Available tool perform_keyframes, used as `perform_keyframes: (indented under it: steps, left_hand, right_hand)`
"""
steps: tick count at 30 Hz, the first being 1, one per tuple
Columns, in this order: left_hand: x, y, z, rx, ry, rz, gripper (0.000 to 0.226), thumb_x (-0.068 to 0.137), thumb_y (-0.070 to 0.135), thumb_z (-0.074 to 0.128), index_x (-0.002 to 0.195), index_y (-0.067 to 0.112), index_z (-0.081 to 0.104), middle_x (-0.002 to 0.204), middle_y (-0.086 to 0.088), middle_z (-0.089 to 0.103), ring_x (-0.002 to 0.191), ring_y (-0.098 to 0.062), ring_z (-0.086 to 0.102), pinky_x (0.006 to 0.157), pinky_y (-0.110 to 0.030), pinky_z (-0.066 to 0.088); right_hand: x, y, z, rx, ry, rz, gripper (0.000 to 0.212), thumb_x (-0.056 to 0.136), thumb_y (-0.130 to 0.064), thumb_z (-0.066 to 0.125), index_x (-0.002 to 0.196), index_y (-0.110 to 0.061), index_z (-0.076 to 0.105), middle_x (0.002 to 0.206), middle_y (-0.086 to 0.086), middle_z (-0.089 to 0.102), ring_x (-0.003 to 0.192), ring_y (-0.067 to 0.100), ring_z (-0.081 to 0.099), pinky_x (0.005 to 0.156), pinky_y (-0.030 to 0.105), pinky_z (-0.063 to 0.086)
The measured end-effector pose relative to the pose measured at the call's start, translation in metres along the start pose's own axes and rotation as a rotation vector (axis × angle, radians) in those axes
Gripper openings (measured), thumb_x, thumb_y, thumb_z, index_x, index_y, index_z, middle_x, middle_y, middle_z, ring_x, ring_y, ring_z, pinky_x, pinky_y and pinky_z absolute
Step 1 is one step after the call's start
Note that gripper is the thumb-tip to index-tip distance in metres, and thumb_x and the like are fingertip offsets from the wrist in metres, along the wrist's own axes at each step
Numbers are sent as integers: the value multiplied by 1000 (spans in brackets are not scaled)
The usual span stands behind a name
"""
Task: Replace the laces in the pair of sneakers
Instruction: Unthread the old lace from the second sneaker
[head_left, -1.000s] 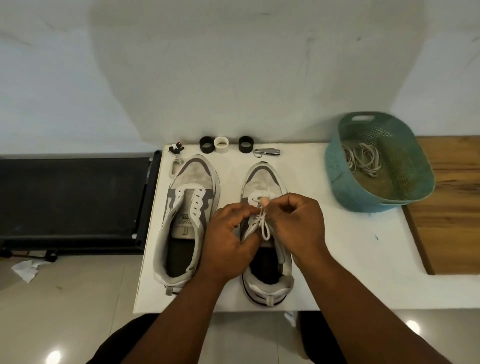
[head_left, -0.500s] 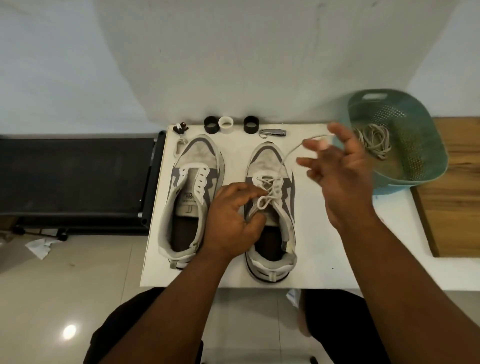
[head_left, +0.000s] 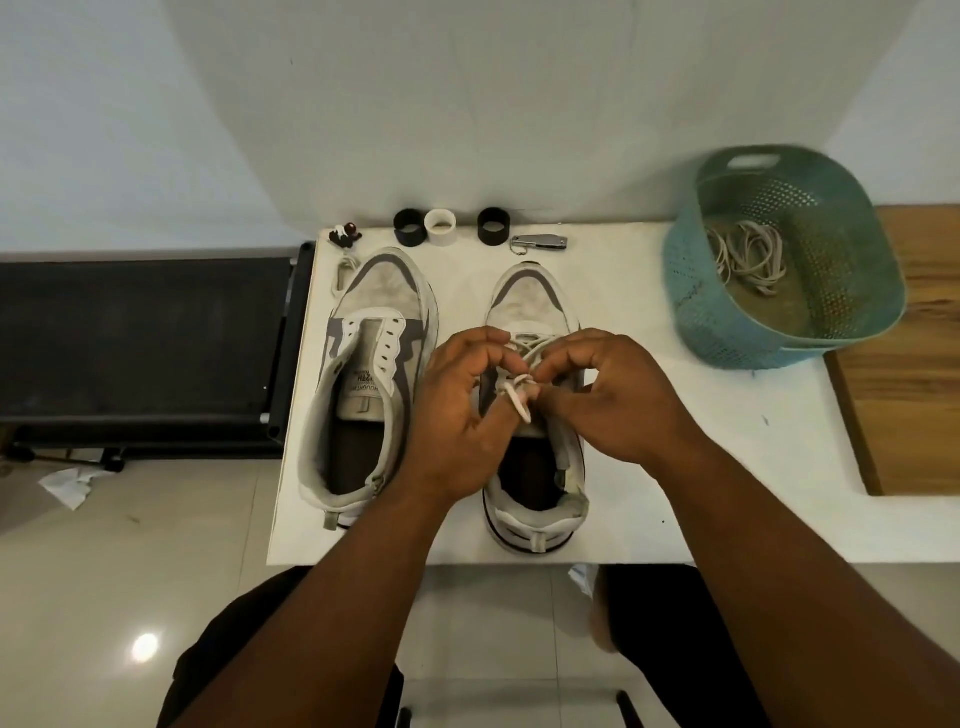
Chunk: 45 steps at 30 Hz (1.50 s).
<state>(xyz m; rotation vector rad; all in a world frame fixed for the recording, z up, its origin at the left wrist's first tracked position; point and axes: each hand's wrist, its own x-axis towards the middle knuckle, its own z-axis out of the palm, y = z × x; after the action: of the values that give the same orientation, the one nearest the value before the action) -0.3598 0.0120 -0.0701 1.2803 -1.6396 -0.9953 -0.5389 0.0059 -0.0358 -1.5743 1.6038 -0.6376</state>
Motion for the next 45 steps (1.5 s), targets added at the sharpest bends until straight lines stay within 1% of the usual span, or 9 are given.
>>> perform_keyframes:
  steps: [4, 15, 19, 22, 26, 30, 35, 40, 45]
  left_hand:
    - [2, -2, -3, 55, 57, -12, 19, 79, 15, 71, 98, 14, 72, 115, 4, 62, 114, -11, 60, 97, -37, 51]
    - [1, 2, 4, -125, -121, -111, 2, 91, 22, 63, 92, 21, 65, 134, 3, 54, 130, -17, 51, 112, -45, 43]
    - [1, 0, 8, -90, 77, -117, 15, 91, 17, 65, 80, 16, 54, 94, 4, 61, 88, -15, 59, 78, -44, 53]
    - [1, 6, 8, -290, 216, -248, 24, 98, 7, 64, 83, 15, 47, 71, 5, 51, 63, -6, 47, 59, -27, 44]
    - [6, 15, 4, -619, 345, -336, 23, 95, -14, 56, 103, 7, 51, 78, -4, 63, 70, -12, 62, 68, -24, 56]
    - [6, 18, 6, -688, 344, -339, 29, 99, -10, 51, 122, 8, 53, 76, 3, 67, 68, -7, 63, 67, -23, 56]
    - [6, 20, 4, -657, 308, -290, 33, 100, -7, 52, 126, 14, 54, 73, 7, 66, 71, -6, 63, 77, -24, 56]
    - [4, 23, 8, -495, 236, -181, 24, 98, -3, 61, 111, 17, 63, 78, 1, 56, 74, -6, 56, 74, -20, 53]
    - [4, 17, 7, -332, 320, -126, 23, 95, 1, 69, 110, 18, 65, 78, 5, 46, 68, 2, 49, 65, -15, 46]
  right_hand:
    - [0, -4, 2, 21, 14, 22, 8, 85, -19, 79, 82, -25, 75, 101, -9, 65, 96, 4, 60, 77, 2, 40]
    - [-5, -7, 4, 560, -108, 135, 24, 104, -15, 54, 89, -26, 70, 130, 7, 53, 115, 12, 56, 105, 28, 44]
    - [-4, -9, 3, 531, -83, 154, 26, 100, -44, 57, 88, -35, 78, 128, 13, 61, 119, 19, 61, 110, 39, 45]
    - [-4, -13, -3, 584, -93, 147, 45, 90, -57, 56, 84, -18, 77, 98, 5, 71, 96, 10, 66, 99, 35, 48]
    - [-3, -11, -10, 810, -55, 245, 42, 78, -61, 68, 73, -20, 76, 82, 5, 70, 88, 22, 64, 95, 44, 50]
    - [-1, -8, -7, 1063, -16, 234, 25, 89, -33, 65, 74, -15, 56, 62, -2, 54, 72, 20, 57, 79, 38, 48]
    - [2, -3, -5, 1356, 61, 130, 5, 93, -12, 59, 92, -17, 59, 58, -5, 44, 58, 13, 42, 73, 36, 40]
    - [3, 0, -8, 1306, 88, 8, 30, 96, -6, 53, 122, -20, 60, 84, 2, 64, 50, 7, 32, 63, 29, 38]
    - [3, -5, -19, 1363, 114, -133, 21, 89, -8, 57, 102, -20, 70, 81, 1, 66, 54, 10, 43, 66, 30, 40]
